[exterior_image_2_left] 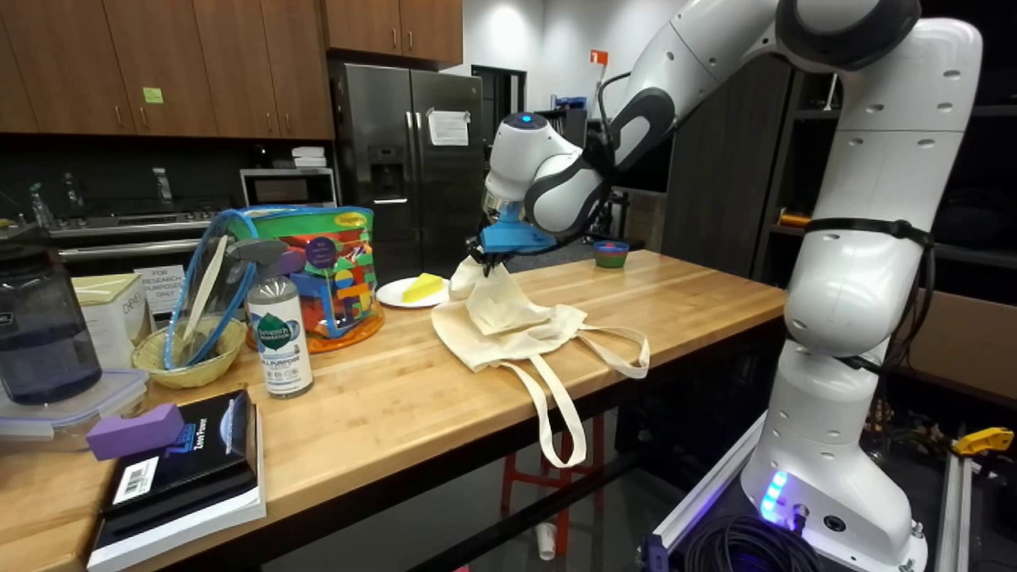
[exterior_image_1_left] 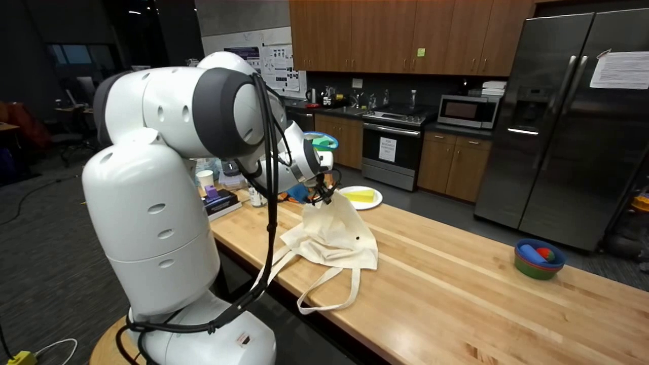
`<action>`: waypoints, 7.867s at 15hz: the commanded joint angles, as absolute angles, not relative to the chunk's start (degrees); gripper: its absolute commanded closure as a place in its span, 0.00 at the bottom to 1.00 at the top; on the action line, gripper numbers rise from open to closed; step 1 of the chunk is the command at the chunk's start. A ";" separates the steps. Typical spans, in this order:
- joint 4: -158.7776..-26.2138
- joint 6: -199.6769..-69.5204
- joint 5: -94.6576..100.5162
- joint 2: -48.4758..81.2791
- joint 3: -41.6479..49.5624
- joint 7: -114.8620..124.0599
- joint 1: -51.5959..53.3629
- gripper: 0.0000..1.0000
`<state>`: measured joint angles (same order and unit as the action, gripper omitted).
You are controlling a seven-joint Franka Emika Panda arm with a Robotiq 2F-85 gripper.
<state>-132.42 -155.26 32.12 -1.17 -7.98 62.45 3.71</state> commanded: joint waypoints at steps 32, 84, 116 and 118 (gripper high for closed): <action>-118.54 -147.16 -3.05 10.56 2.48 23.32 3.57 0.99; -119.71 -136.21 2.80 13.12 5.09 16.24 -0.39 0.99; -129.76 -136.57 16.77 5.10 -7.60 28.32 12.60 0.99; -129.40 -136.46 16.32 5.58 -6.28 27.79 10.95 0.99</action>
